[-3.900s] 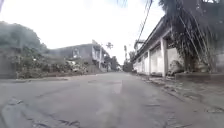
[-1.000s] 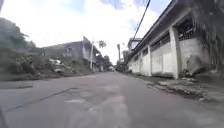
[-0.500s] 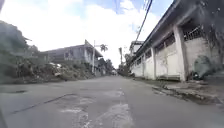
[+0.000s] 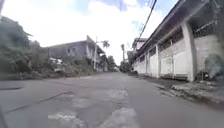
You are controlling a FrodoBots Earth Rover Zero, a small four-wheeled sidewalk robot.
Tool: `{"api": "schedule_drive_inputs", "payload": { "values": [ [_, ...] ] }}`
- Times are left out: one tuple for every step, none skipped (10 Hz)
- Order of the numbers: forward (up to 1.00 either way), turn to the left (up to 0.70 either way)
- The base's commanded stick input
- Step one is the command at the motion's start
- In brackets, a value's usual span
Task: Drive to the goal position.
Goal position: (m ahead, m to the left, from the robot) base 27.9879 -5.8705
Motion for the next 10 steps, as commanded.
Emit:
{"api": "schedule_drive_inputs", "payload": {
  "values": [
    [0.70,-0.09],
    [0.70,-0.14],
    [0.70,-0.35],
    [0.70,-0.35],
    [0.70,-0.08],
    [0.70,0.00],
    [0.70,0.00],
    [0.70,0.00],
    [0.70,0.00],
    [0.70,0.00]
  ]
}}
